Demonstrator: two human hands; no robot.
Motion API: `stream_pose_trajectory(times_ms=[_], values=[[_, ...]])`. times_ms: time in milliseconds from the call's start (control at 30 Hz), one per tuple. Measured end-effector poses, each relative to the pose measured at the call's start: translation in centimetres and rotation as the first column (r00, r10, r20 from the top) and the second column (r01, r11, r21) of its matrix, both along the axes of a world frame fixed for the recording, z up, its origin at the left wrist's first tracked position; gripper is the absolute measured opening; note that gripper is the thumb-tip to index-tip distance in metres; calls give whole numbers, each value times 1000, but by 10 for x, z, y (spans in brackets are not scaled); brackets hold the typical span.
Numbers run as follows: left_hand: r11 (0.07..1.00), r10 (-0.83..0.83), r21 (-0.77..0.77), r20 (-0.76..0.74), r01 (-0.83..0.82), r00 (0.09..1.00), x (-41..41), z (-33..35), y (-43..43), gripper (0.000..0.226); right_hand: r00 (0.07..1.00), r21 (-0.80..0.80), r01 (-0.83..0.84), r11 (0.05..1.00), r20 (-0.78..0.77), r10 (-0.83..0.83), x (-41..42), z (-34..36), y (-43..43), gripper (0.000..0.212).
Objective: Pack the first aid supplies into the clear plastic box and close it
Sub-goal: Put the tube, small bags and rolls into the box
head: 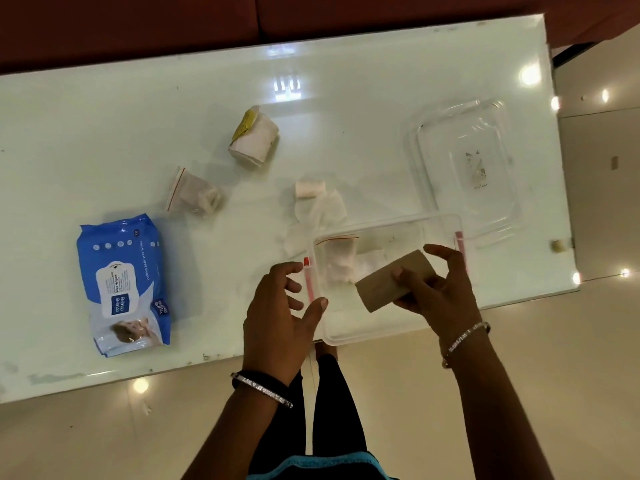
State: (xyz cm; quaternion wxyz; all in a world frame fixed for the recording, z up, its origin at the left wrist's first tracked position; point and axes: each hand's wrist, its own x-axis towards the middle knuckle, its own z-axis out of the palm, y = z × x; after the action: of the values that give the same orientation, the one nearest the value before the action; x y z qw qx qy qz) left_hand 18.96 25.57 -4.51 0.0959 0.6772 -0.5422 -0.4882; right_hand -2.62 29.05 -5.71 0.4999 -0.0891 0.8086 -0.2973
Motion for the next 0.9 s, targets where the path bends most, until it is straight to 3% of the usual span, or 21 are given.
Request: stream_pose_trajectory(times_ms=[100, 300, 400, 567, 667, 767, 833, 900], values=[[993, 23, 120, -28, -20, 999, 0, -7, 3, 55, 985, 158, -168, 973, 1, 170, 0, -16, -6, 40], [971, 151, 209, -139, -120, 979, 0, -17, 8, 40, 975, 345, -215, 914, 15, 224, 21, -42, -17, 25], [962, 184, 234, -178, -140, 967, 2, -19, 7, 38, 944, 436, -275, 857, -47, 326, 26, -45, -19, 40], [940, 223, 306, -221, -150, 949, 6, -22, 2, 34, 760, 587, -428, 687, -177, 625, 30, -44, -22, 46], [940, 233, 299, -212, -164, 949, 14, -23, -7, 22, 694, 626, -441, 643, -217, 687, 29, -38, -26, 39], [923, 342, 255, -201, -288, 918, 31, -27, -24, 13, 651, 522, -352, 777, -460, 604, 29, -24, -36, 29], [883, 450, 250, -209, -398, 868, 46, -31, -40, 9, 579, 336, -375, 864, -644, 501, 36, -11, -47, 26], [795, 596, 287, -205, -534, 776, 62, -38, -60, 6, 548, 145, -442, 885, -738, 394, 49, 0, -64, 25]])
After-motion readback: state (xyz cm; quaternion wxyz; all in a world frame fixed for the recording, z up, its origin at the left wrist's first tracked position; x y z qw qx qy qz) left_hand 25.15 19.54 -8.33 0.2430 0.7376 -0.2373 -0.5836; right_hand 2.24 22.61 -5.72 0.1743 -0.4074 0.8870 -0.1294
